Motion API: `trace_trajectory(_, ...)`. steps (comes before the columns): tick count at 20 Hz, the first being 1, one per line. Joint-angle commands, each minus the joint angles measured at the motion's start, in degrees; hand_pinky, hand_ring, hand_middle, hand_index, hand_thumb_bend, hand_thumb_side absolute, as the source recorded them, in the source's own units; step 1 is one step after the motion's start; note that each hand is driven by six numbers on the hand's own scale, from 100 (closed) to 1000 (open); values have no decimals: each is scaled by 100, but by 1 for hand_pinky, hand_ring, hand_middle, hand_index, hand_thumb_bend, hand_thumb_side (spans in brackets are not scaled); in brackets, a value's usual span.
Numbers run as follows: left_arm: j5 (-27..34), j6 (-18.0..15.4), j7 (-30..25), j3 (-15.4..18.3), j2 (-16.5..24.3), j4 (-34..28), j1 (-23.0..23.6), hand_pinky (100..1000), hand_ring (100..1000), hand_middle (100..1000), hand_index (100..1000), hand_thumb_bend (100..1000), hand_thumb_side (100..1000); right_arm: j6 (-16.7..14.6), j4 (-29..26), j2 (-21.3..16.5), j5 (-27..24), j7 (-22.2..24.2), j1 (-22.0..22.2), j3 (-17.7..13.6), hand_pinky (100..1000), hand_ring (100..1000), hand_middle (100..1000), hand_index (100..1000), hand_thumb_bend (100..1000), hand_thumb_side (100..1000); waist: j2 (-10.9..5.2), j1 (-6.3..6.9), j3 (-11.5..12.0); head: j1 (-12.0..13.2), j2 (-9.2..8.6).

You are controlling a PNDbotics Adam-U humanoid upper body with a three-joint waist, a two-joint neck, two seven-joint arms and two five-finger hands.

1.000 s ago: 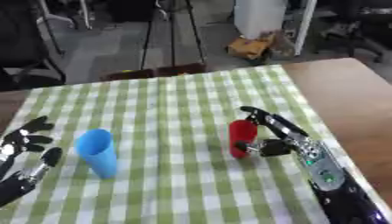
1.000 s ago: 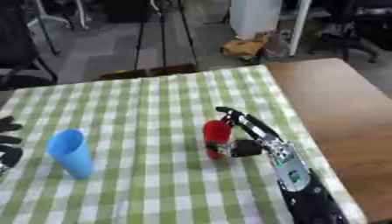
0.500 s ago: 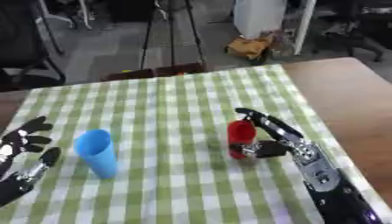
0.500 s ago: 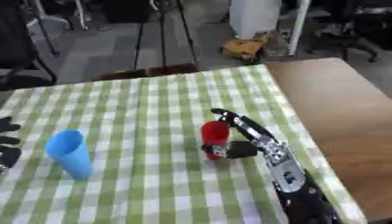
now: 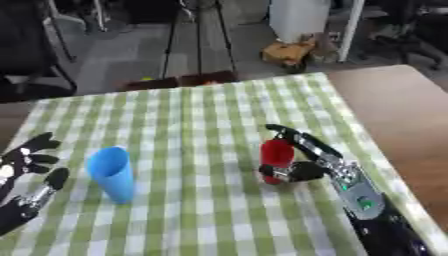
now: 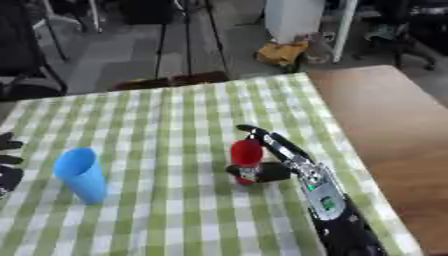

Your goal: Pour the contents of one cup into another cup.

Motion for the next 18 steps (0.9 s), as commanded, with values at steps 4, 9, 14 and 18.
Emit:
trace_trajectory(4, 40, -12, -6, 19, 48, -98, -98, 761, 790, 853, 988, 390, 817, -4, 16, -24, 20, 16, -124, 4, 944, 557, 599, 1000, 572, 452, -51, 9, 1, -15, -48)
trace_trajectory(9, 40, -11, -3, 23, 47, -98, -95, 761, 790, 853, 988, 389, 819, 11, 101, -18, -5, 36, -103, -6, 934, 543, 582, 1000, 555, 439, -47, 16, -6, -17, -48)
trace_trajectory(14, 43, -14, -2, 23, 43, -100, -98, 761, 790, 853, 988, 388, 820, 21, 166, -13, -23, 45, -98, -12, 915, 505, 559, 1000, 521, 401, -42, 23, -12, -22, -52)
trace_trajectory(18, 47, -13, 3, 27, 43, -101, -99, 762, 790, 853, 988, 386, 821, 37, 206, -13, -19, 42, -99, -17, 897, 477, 549, 1000, 444, 322, -35, 34, -12, -28, -55)
